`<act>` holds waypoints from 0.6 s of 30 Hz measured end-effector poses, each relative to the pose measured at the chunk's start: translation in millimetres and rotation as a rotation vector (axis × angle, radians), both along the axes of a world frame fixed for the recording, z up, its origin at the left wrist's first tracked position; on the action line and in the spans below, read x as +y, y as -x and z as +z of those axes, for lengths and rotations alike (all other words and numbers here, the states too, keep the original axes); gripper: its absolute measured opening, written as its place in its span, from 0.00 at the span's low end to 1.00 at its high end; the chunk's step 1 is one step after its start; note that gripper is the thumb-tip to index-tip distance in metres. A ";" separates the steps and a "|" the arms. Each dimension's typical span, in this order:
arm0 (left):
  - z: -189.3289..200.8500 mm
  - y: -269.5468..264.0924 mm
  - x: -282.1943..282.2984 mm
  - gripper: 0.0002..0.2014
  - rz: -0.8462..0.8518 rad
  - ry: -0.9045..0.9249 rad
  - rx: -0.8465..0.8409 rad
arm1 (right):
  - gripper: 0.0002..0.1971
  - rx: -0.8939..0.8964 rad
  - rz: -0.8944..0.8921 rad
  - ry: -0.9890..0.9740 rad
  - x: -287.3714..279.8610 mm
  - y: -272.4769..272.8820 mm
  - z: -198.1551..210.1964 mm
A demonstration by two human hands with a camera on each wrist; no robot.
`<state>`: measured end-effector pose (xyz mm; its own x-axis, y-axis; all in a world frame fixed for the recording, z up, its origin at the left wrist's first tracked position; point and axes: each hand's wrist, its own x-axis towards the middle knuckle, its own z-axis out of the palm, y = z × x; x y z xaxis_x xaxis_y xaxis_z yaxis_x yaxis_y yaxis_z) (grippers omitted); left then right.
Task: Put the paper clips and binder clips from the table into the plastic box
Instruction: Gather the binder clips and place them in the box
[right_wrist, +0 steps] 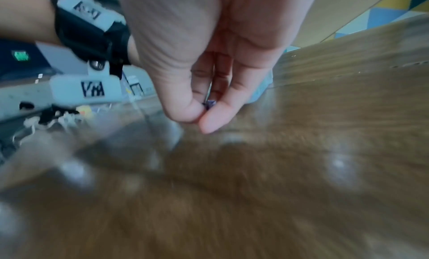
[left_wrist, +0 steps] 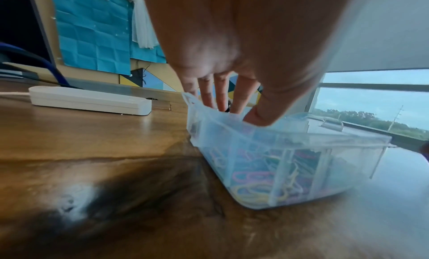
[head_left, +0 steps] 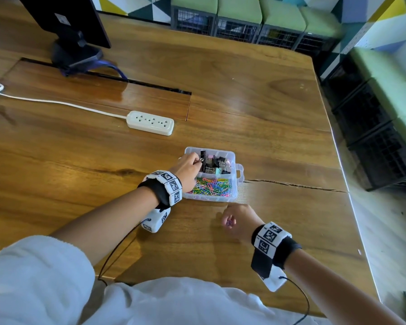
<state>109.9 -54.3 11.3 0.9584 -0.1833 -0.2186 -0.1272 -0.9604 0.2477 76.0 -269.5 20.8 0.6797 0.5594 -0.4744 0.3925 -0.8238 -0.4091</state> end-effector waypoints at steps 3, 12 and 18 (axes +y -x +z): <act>5.8 0.9 7.5 0.22 0.018 0.109 -0.013 | 0.08 -0.040 -0.115 -0.179 7.8 -15.7 19.5; 8.9 27.7 26.3 0.22 0.095 0.043 -0.030 | 0.05 -0.220 -0.355 -0.201 39.5 -100.2 33.7; 12.6 42.2 30.3 0.24 0.084 0.111 -0.002 | 0.12 -0.179 -0.339 -0.129 45.7 -116.2 20.7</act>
<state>67.8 -24.0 23.9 0.9719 -0.1258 -0.1991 -0.0485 -0.9343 0.3533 192.2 -223.8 41.5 0.9015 0.3364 -0.2723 0.1818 -0.8652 -0.4672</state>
